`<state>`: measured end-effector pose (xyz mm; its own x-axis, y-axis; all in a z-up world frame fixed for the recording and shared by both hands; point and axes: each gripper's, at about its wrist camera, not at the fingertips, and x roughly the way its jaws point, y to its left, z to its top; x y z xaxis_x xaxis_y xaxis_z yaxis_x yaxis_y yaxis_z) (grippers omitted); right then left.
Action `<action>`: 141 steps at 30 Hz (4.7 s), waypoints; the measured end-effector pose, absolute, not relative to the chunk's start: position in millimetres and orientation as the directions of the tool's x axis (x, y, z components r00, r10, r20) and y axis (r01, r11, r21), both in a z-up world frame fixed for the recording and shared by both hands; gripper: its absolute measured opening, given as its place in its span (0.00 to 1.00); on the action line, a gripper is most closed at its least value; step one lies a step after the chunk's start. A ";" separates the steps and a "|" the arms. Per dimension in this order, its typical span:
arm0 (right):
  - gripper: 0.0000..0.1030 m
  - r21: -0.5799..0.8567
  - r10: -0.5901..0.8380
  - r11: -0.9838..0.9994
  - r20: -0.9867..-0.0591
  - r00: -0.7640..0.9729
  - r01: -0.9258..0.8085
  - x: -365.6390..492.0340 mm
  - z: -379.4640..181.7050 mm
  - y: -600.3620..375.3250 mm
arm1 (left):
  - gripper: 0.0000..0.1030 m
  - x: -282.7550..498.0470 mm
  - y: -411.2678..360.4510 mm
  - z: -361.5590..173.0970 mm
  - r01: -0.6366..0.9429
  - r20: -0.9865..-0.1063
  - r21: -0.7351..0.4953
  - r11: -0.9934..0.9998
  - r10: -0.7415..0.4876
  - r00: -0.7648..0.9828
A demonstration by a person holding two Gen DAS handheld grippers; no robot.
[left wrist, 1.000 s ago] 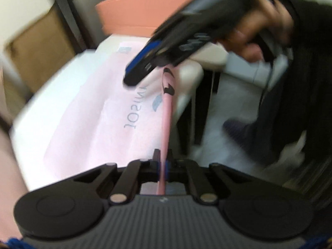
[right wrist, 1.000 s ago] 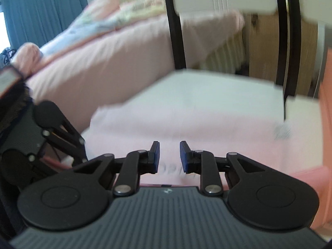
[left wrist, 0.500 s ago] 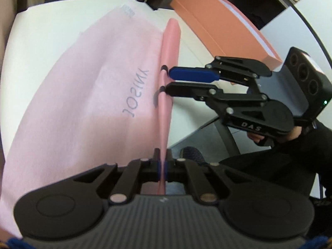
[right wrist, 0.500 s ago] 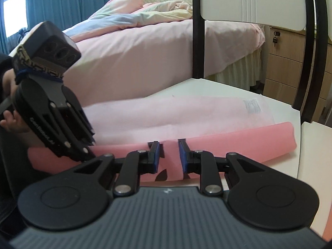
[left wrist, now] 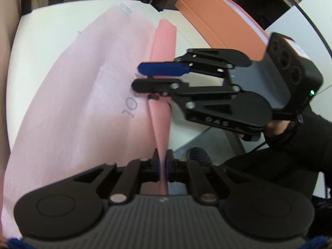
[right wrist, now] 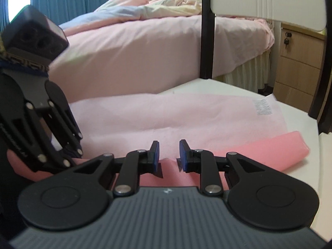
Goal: Fold shopping bag
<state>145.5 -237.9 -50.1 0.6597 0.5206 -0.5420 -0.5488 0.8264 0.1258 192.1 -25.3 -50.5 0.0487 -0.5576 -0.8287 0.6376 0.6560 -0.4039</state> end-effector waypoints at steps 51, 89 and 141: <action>0.25 0.315 0.439 0.894 -0.474 0.763 -0.318 106.3 -6.8 -305.5 | 0.08 108.5 -51.6 -41.4 0.917 -0.830 -0.011 0.400 -0.514 0.214; 0.25 0.182 0.545 0.813 -0.575 0.610 -0.554 171.0 -59.9 -240.7 | 0.43 174.0 -3.3 -39.0 0.692 -0.834 -0.250 0.677 -0.514 0.201; 0.22 0.348 0.419 0.908 -0.707 0.570 -0.235 119.8 -43.1 -297.6 | 0.21 1.5 -59.0 -108.6 0.634 -0.598 0.767 -0.092 -0.459 0.657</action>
